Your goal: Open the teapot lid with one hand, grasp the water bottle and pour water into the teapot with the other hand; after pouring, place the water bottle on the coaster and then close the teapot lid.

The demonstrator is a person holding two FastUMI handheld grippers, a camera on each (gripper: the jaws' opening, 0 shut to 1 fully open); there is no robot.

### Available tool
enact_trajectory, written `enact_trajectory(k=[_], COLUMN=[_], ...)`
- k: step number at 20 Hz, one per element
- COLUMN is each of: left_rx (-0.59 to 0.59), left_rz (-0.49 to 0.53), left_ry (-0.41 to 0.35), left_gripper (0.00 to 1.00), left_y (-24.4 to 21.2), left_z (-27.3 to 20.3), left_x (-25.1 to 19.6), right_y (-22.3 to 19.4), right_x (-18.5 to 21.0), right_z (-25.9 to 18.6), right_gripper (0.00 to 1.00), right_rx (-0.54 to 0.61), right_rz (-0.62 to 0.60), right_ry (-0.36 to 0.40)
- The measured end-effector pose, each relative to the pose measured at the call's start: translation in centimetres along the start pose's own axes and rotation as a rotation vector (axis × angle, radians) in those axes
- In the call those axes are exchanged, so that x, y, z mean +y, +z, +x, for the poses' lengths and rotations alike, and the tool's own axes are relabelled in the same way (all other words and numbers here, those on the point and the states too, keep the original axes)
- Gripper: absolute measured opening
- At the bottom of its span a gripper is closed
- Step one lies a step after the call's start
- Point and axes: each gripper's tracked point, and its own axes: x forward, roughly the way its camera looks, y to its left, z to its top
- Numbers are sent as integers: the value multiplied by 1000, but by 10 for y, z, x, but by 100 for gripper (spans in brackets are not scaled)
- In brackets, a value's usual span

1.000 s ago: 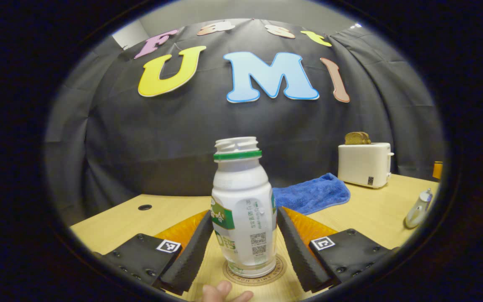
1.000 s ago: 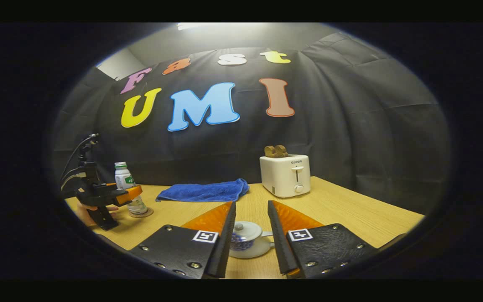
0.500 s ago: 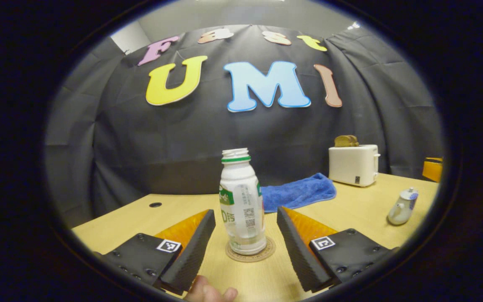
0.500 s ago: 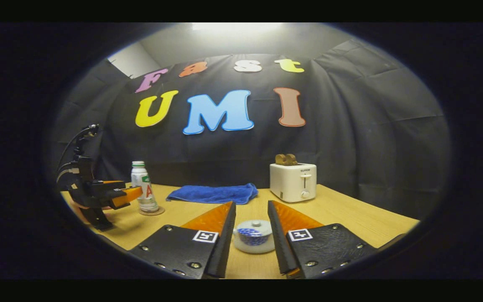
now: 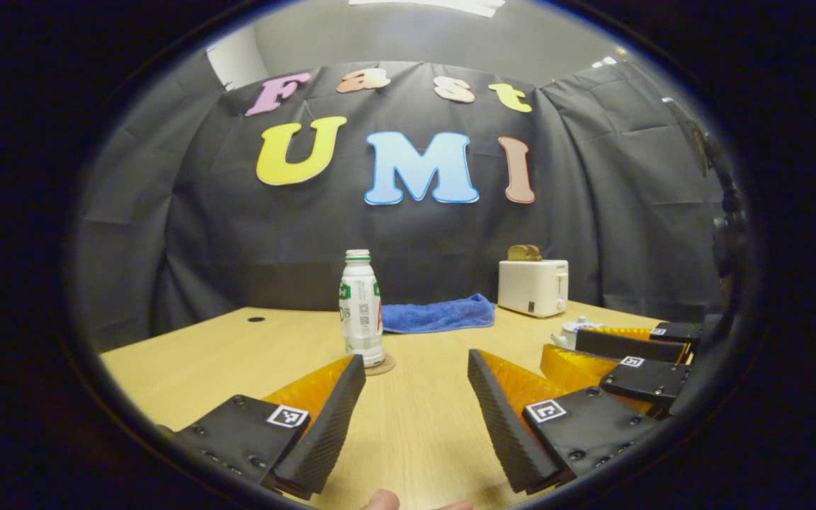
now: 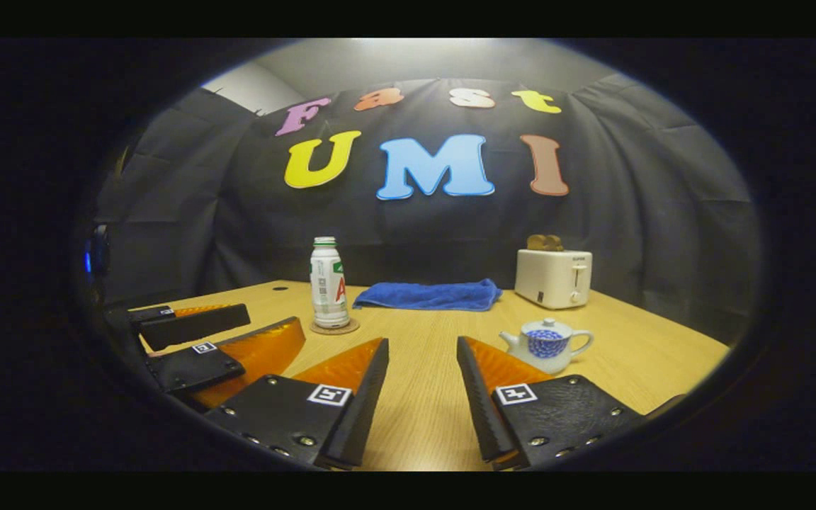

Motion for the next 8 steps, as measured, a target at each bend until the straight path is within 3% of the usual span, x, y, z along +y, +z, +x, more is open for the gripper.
enact_trajectory(k=[3,4,8], left_rx=[-2,-2,0], left_rz=[9,9,10], left_ry=[81,87,94], left_gripper=[100,97,100], left_y=[-2,-1,-3], left_z=[0,1,0], left_x=[13,13,13], right_y=[-5,-6,-4], right_x=[-11,-12,-13], right_z=[0,2,1], right_gripper=[83,84,84], right_rx=[1,8,7], right_rz=[10,10,12], right_ry=[-68,-80,-96])
